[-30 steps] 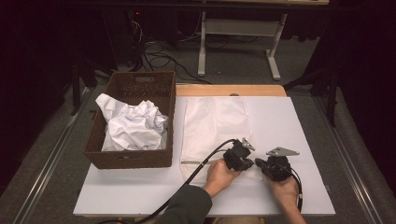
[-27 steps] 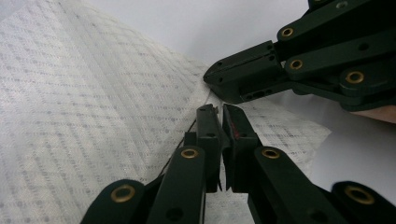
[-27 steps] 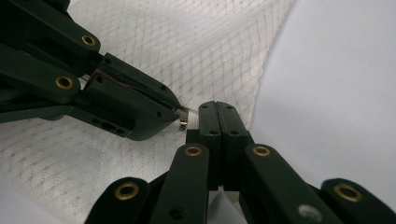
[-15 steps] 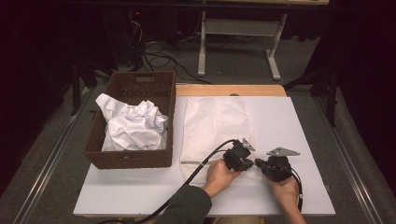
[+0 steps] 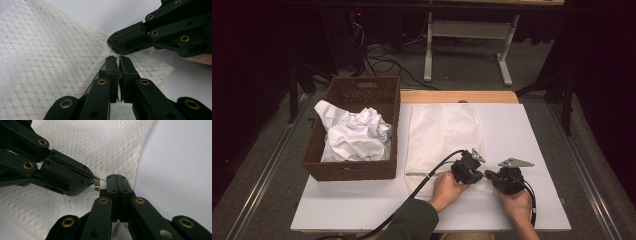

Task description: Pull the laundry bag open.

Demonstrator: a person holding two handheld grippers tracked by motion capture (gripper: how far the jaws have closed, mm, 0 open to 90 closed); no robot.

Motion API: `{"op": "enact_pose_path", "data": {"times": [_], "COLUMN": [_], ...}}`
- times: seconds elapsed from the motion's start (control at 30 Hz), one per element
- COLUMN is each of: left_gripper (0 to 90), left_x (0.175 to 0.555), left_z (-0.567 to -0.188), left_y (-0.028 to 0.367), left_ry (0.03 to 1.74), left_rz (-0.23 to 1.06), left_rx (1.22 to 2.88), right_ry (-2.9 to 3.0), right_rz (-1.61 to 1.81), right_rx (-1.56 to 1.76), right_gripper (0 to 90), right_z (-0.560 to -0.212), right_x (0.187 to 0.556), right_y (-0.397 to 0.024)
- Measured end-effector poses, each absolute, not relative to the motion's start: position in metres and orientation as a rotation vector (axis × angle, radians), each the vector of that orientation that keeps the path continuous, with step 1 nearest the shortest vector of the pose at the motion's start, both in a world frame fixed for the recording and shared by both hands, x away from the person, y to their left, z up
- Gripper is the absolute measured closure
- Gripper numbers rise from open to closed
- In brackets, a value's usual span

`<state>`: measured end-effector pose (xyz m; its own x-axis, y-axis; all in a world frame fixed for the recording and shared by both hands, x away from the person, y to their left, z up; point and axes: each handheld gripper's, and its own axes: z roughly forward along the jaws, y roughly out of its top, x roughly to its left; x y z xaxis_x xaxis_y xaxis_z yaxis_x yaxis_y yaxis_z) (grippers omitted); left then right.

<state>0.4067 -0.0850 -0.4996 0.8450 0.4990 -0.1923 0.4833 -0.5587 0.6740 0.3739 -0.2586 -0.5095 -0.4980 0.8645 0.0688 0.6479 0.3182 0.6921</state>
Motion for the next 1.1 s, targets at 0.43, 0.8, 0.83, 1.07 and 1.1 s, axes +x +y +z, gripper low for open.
{"op": "enact_pose_path", "data": {"times": [0.43,0.8,0.83,1.07,1.1], "left_gripper": [86.9,87.1,87.1,87.1,87.1], "left_x": [0.4058,0.4062,0.4060,0.4091,0.4096], "left_z": [-0.5003,-0.5005,-0.5005,-0.5005,-0.5007], "left_y": [-0.0830,-0.0813,-0.0814,-0.0792,-0.0789], "left_ry": [0.732,0.743,0.747,0.760,0.763], "left_rz": [0.011,-0.005,-0.006,-0.040,-0.047], "left_rx": [2.231,2.216,2.211,2.201,2.197], "right_ry": [2.277,2.278,2.276,2.279,2.280], "right_rz": [0.944,0.897,0.885,0.874,0.875], "right_rx": [1.346,1.298,1.290,1.279,1.276], "right_gripper": [90.0,90.0,90.0,90.0,90.0], "right_z": [-0.5095,-0.5091,-0.5091,-0.5089,-0.5089], "right_x": [0.3729,0.3709,0.3704,0.3701,0.3701], "right_y": [-0.2570,-0.2524,-0.2515,-0.2504,-0.2506]}}
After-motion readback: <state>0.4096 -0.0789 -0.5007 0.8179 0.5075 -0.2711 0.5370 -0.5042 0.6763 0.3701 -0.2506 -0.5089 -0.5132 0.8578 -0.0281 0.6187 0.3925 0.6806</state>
